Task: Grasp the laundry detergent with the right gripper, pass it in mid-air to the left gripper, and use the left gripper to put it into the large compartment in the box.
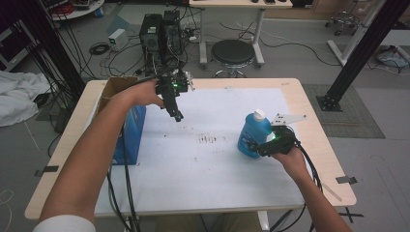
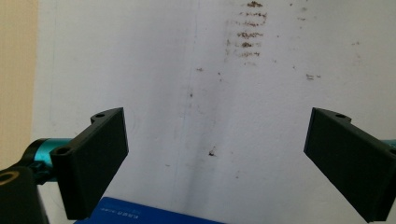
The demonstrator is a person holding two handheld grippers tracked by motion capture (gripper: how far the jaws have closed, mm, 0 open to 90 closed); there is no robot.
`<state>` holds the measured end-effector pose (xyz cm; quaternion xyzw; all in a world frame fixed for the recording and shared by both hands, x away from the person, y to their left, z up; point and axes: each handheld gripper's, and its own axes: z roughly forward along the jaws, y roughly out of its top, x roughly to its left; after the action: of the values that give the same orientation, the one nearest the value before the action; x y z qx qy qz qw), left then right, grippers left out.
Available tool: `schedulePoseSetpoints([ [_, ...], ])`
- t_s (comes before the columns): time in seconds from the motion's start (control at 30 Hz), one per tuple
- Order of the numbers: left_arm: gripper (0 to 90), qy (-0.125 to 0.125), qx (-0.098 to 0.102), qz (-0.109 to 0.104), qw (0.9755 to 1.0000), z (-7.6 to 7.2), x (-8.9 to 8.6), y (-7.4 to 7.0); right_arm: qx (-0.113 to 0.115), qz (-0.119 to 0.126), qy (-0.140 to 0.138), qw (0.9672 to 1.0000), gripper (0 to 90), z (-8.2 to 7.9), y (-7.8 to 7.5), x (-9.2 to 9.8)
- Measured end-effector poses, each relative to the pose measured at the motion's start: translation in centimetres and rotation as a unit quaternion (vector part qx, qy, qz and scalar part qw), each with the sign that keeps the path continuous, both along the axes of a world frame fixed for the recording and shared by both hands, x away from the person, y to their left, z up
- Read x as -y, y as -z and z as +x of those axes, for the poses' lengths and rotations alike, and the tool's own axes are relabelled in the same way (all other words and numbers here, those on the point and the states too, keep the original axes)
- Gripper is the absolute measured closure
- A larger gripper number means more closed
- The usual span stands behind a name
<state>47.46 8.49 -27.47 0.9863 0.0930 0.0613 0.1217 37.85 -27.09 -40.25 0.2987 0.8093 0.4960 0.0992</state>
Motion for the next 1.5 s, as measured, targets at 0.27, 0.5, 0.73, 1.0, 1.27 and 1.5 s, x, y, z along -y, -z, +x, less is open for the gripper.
schedulePoseSetpoints([
  [0.27,6.3,0.0,-0.001,-0.001,1.0,0.07,0.02,0.09,0.01,0.009,-0.006,0.9999,15.0,-0.06,0.12,0.05],
  [0.5,6.3,0.001,-0.001,0.0,1.0,0.11,0.0,0.08,0.01,0.009,0.0,0.9999,15.1,0.01,0.2,0.03],
  [0.73,6.3,0.003,0.0,0.001,1.0,0.11,0.01,0.09,0.013,0.013,-0.004,0.9998,20.3,-0.04,0.19,0.03],
  [1.0,6.3,0.001,0.0,-0.001,1.0,0.03,-0.01,0.05,0.019,0.015,-0.006,0.9997,26.0,-0.09,0.27,-0.01],
  [1.27,6.3,0.003,0.001,-0.001,1.0,0.07,0.02,0.08,0.017,0.015,-0.002,0.9997,27.5,-0.07,0.38,0.09],
  [1.5,6.3,0.003,0.001,0.0,1.0,0.1,0.06,0.16,0.021,0.011,-0.003,0.9997,33.7,-0.09,0.59,0.03],
])
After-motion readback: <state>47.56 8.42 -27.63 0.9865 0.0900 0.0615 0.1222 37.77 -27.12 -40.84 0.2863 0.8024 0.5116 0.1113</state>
